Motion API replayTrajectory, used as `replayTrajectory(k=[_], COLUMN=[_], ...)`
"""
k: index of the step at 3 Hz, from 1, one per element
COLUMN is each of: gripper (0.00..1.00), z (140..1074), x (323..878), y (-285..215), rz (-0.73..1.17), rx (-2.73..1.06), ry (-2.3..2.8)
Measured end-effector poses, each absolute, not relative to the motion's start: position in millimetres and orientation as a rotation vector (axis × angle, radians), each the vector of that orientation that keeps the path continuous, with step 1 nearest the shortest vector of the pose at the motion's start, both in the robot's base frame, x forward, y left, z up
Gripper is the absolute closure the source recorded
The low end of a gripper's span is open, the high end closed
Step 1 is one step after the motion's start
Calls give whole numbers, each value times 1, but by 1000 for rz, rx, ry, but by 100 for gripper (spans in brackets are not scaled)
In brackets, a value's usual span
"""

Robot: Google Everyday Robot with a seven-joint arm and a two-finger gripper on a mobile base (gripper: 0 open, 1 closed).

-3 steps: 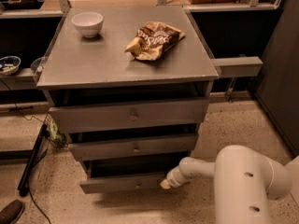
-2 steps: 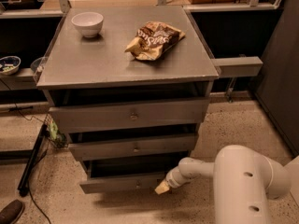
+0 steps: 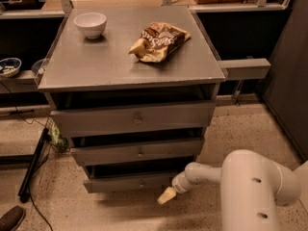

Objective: Close bottom drawer

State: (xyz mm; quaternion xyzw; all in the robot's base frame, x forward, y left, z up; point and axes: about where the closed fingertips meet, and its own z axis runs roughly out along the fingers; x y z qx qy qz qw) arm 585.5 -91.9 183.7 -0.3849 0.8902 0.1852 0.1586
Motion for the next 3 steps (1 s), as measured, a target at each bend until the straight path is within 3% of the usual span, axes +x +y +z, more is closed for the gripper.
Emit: replayTrajectory(k=[1, 3], gripper=[16, 63], z=[184, 184], x=[585, 585], y=[-92, -92], rz=[530, 530], rx=[-1100, -1100], ry=[2545, 2545])
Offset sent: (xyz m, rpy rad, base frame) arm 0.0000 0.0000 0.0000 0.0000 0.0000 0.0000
